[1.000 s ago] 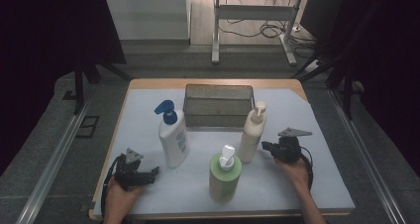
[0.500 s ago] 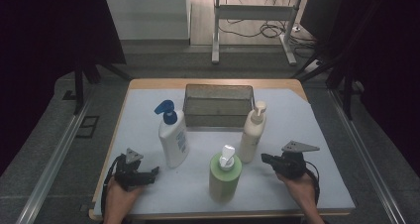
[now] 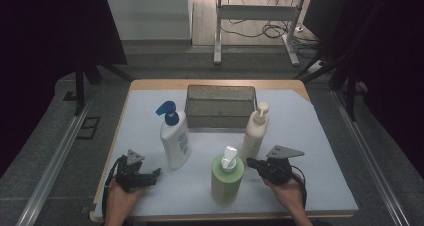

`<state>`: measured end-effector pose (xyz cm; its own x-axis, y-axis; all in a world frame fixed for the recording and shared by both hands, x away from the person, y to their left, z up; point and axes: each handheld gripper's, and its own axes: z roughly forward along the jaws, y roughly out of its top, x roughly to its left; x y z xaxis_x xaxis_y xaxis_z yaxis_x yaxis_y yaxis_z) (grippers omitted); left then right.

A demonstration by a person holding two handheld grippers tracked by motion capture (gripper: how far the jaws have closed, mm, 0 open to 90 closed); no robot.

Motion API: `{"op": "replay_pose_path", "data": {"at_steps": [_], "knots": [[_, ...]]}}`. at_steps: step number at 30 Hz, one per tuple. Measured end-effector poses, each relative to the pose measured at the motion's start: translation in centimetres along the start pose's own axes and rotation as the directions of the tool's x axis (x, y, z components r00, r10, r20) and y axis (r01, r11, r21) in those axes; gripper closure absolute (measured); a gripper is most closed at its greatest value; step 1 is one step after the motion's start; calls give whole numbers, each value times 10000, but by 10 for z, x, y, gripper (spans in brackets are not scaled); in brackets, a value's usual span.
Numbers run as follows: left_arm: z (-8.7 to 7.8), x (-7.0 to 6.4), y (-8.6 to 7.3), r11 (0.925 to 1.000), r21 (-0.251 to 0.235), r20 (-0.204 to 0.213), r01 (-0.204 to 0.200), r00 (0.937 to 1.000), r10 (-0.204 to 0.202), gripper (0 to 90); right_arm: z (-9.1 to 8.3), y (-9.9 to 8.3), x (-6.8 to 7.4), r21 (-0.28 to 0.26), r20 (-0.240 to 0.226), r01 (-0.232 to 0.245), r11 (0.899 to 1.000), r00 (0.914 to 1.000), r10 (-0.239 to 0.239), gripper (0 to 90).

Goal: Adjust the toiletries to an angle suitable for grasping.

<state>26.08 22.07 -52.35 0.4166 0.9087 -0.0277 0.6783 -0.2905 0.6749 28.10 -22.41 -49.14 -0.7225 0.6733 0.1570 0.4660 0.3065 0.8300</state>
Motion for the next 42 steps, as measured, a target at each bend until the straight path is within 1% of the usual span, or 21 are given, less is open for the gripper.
{"op": "replay_pose_path", "data": {"at_steps": [3,5,8,10,11,15,19,21,27,32,42], "knots": [[0,0,0,10000,0,0,2,10000,-2,115,10,2,2,21,18,84,10000,10000,-84,897],[0,0,0,10000,1,0,0,10000,0,115,15,2,3,43,183,292,9996,9994,-293,897],[0,0,0,10000,3,2,0,10000,0,115,19,3,3,-33,301,228,9997,9993,-227,897],[0,0,0,10000,1,-2,-2,10000,2,115,20,3,3,-18,486,264,9997,9985,-262,898],[0,0,0,10000,0,0,0,10000,0,115,20,2,2,-36,471,208,9998,9987,-206,898],[0,0,0,10000,2,0,0,10000,0,115,17,1,1,-11,560,311,9995,9980,-310,898],[0,0,0,10000,1,-1,1,10000,-1,115,13,0,-2,18,641,231,9997,9977,-232,898],[0,0,0,10000,4,0,0,10000,0,115,10,-1,-6,1,651,212,9998,9977,-211,898],[0,0,0,10000,3,1,1,10000,-1,115,2,-3,-11,54,824,303,9995,9961,-306,898],[0,0,0,10000,3,1,3,10000,-3,115,-5,-6,-17,58,988,238,9997,9948,-242,897],[0,0,0,10000,7,6,5,10000,-5,115,-16,-11,-31,-6,1395,-95,10000,9902,95,897]]}}
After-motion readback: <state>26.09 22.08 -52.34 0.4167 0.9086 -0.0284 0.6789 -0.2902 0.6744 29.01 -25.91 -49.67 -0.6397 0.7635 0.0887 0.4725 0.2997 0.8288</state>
